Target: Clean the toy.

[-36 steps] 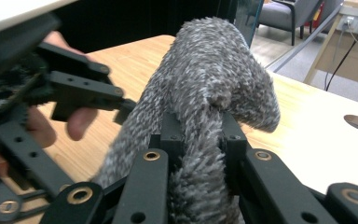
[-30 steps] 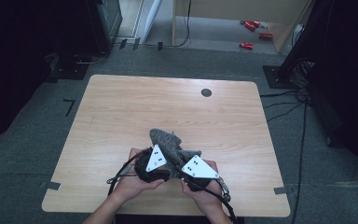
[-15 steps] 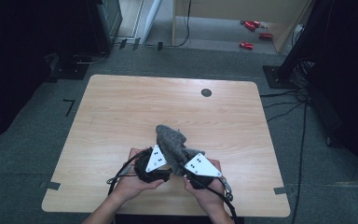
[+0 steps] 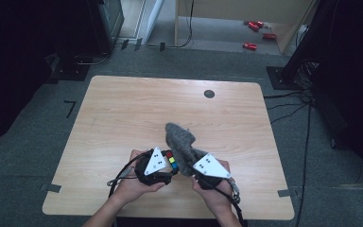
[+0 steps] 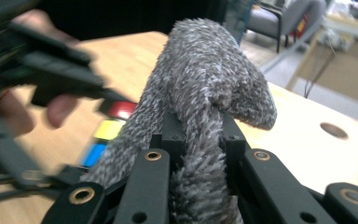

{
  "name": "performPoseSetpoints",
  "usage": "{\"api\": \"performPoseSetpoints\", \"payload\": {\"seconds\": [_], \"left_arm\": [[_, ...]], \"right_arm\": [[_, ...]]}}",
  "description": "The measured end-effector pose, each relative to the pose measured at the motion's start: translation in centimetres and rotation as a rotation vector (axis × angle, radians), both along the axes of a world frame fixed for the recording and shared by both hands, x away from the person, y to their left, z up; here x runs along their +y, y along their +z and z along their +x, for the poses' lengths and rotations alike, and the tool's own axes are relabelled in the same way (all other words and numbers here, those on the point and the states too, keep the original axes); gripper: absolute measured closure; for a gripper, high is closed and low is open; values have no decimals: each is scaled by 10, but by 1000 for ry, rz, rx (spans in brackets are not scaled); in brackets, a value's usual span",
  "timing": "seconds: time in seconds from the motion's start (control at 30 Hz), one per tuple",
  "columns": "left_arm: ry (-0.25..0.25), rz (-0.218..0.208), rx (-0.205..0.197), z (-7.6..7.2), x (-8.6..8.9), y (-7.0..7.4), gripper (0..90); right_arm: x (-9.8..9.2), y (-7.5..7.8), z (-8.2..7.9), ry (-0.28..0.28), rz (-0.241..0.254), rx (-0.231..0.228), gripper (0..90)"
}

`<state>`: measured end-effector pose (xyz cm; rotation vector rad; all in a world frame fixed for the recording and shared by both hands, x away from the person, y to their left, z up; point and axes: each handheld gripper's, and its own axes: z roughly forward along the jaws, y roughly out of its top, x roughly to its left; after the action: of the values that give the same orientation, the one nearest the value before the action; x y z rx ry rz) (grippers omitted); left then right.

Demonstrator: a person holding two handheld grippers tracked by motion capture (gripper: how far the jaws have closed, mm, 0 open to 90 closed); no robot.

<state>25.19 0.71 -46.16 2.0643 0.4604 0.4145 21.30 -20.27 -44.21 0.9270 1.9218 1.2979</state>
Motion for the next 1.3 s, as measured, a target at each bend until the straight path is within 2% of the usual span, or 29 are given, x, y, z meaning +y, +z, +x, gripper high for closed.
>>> {"api": "performPoseSetpoints", "payload": {"seconds": [0.07,0.1,0.13,0.17,0.2,0.27,0.3,0.33,0.4,0.43,0.5,0.53,0.6,0.63,0.77,0.83,1.0,1.07,1.13,1.2,1.3], "left_arm": [[-13,-102,4,5,9,1,353],[-13,-102,4,5,9,1,353],[-31,-154,-3,7,13,0,353],[-51,-211,-33,8,18,-3,352],[-61,-231,-46,8,20,-4,352],[-92,-262,-92,5,21,-5,352],[-93,-259,-118,3,21,-5,352],[-91,-261,-132,3,21,-5,352],[-88,-278,-155,2,22,-6,351],[-89,-299,-159,1,23,-5,351],[-88,-309,-159,1,24,-4,350],[-85,-319,-165,2,25,-3,350],[-81,-320,-168,3,25,-4,350],[-82,-325,-170,3,25,-6,350],[-103,-337,-176,1,23,-6,350],[-101,-339,-180,0,22,-4,350],[-100,-365,-154,2,26,-2,348],[-101,-373,-145,3,27,-3,348],[-113,-375,-143,3,26,-3,348],[-129,-368,-140,2,25,-4,350],[-127,-367,-138,1,24,-3,350]], "right_arm": [[-11,5,2,-22,65,13,784],[-11,5,2,-22,65,13,784],[-18,8,2,-28,114,10,784],[-21,14,-1,0,190,-3,785],[-19,15,-4,11,197,-21,785],[-11,18,-9,34,176,-50,784],[-7,19,-10,33,160,-51,784],[-5,19,-10,26,165,-59,784],[-9,18,-6,31,224,-17,785],[-12,16,-4,31,230,2,785],[-15,8,1,18,227,42,786],[-18,3,5,10,243,77,786],[-21,0,7,11,275,114,786],[-21,0,6,17,283,112,786],[-18,15,-1,45,296,55,787],[-18,17,-1,38,303,53,786],[-22,-1,8,22,320,152,786],[-23,-1,9,25,322,170,786],[-22,5,6,29,312,148,786],[-21,13,3,46,319,106,786],[-20,16,2,39,309,89,785]]}}
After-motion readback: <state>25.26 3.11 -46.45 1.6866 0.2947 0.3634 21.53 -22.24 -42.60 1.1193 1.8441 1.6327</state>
